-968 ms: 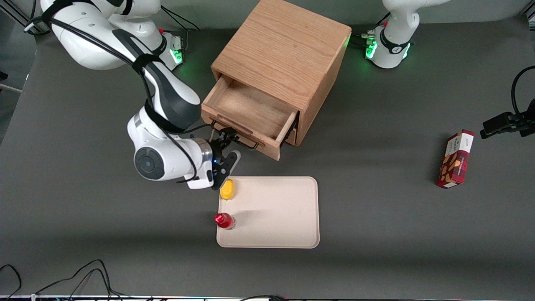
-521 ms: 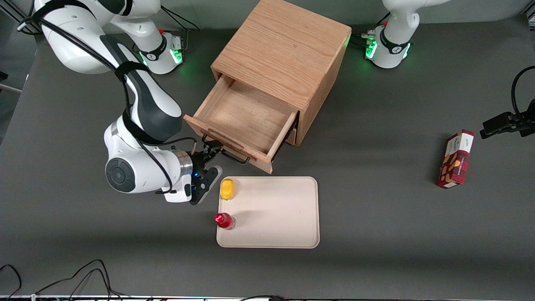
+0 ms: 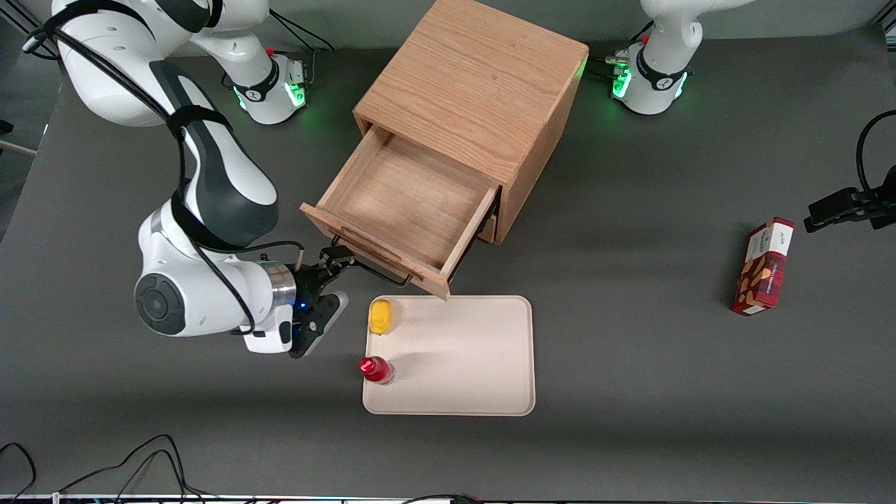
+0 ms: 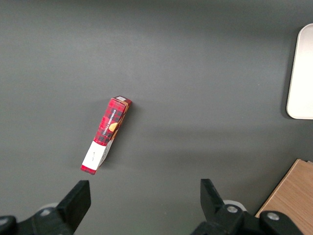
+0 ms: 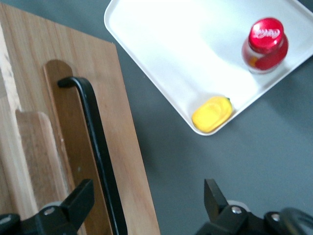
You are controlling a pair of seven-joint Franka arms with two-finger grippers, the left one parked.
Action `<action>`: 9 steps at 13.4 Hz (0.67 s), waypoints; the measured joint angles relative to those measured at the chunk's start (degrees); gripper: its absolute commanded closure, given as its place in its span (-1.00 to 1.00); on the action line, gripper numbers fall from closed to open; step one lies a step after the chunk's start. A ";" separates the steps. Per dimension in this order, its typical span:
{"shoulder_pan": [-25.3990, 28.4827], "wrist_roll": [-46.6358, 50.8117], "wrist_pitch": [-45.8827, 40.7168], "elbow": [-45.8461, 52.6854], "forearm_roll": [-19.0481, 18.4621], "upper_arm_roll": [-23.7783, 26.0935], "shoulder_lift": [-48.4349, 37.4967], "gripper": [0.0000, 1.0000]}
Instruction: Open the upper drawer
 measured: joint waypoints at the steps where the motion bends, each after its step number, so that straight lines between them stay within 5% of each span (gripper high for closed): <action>1: -0.03 0.00 -0.61 0.74 -0.02 -0.12 0.01 -1.00; 5: 0.03 0.00 -2.37 5.16 -4.74 0.48 -3.67 -1.00; 9: 0.05 0.88 -16.29 5.85 -8.84 0.52 -16.55 -1.00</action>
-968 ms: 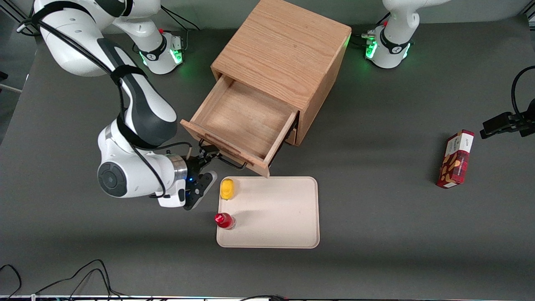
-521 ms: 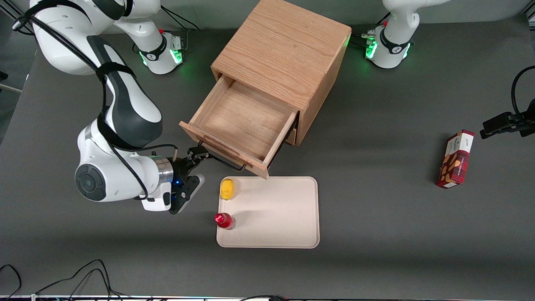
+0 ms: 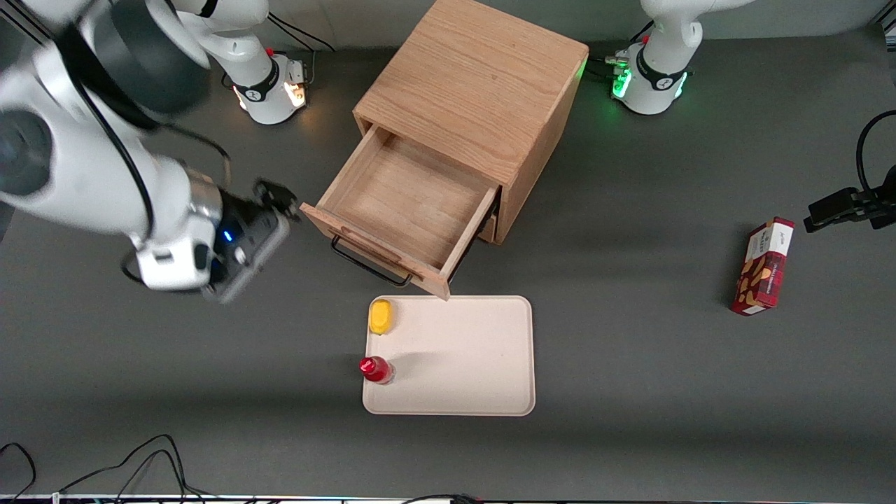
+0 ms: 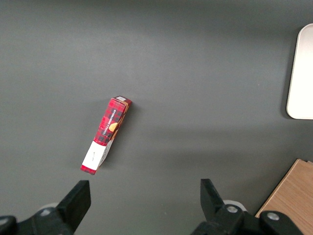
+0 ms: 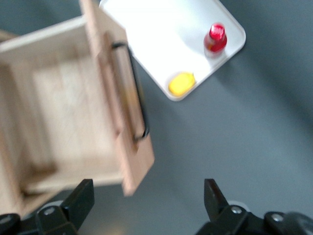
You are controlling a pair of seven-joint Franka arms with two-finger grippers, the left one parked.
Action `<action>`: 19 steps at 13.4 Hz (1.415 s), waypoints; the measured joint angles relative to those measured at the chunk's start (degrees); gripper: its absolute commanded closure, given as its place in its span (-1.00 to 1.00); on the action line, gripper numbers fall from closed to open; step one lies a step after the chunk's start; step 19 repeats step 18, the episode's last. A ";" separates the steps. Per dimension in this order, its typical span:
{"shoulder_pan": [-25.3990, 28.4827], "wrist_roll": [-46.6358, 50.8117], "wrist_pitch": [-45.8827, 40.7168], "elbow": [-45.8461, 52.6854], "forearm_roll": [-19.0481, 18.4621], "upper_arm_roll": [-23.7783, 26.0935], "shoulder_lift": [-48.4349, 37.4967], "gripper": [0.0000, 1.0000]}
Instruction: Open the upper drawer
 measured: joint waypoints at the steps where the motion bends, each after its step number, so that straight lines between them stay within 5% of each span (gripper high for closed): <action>1: -0.14 0.88 -2.88 -0.06 -0.40 -0.54 -3.03 -1.00; 7: -2.14 9.62 -17.20 -3.87 -0.42 -12.96 -16.37 -1.00; 10: -2.09 19.95 -10.58 -21.14 -0.35 -14.02 -25.33 -1.00; 14: -2.02 21.59 3.52 -46.01 1.32 -19.02 -42.16 -1.00; 19: -2.02 21.66 6.72 -47.69 1.78 -20.87 -43.23 -1.00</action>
